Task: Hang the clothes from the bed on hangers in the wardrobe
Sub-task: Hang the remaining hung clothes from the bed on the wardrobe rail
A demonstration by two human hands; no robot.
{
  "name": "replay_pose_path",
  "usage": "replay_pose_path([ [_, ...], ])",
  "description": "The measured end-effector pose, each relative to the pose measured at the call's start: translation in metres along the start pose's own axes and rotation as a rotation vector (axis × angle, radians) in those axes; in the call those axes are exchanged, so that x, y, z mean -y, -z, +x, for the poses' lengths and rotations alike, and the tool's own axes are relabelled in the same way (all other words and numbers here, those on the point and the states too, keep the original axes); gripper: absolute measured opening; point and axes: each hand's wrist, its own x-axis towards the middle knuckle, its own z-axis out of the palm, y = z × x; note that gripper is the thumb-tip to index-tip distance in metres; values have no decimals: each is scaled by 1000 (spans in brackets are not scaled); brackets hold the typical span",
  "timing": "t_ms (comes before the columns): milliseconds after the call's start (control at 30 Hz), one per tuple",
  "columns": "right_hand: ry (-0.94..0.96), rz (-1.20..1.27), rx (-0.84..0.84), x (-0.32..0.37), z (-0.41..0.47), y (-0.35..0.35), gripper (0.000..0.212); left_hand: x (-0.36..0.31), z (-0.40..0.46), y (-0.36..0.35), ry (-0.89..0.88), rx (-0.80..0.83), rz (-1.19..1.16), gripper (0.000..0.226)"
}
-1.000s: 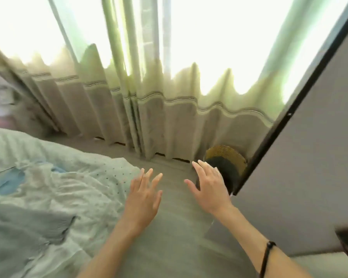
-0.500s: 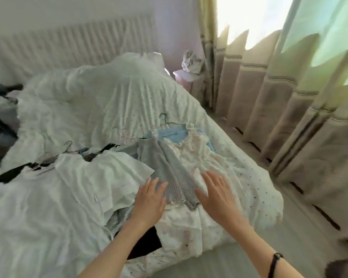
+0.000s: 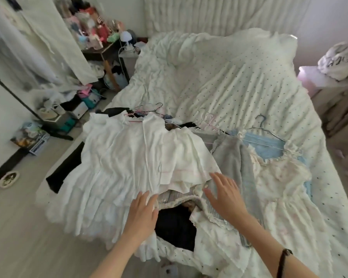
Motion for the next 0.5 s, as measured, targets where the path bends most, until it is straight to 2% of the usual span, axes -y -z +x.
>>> replay_pose_path([
  [67, 38, -13, 64, 11, 20, -12, 56, 13, 4, 5, 61, 12, -29, 79],
  [167, 71, -31, 149, 27, 54, -30, 58, 37, 21, 10, 132, 45, -13, 50],
  [333, 70, -7, 193, 58, 128, -54, 60, 82, 79, 18, 125, 109, 20, 48],
  [500, 9, 4, 193, 98, 241, -84, 58, 140, 181, 38, 84, 159, 65, 49],
])
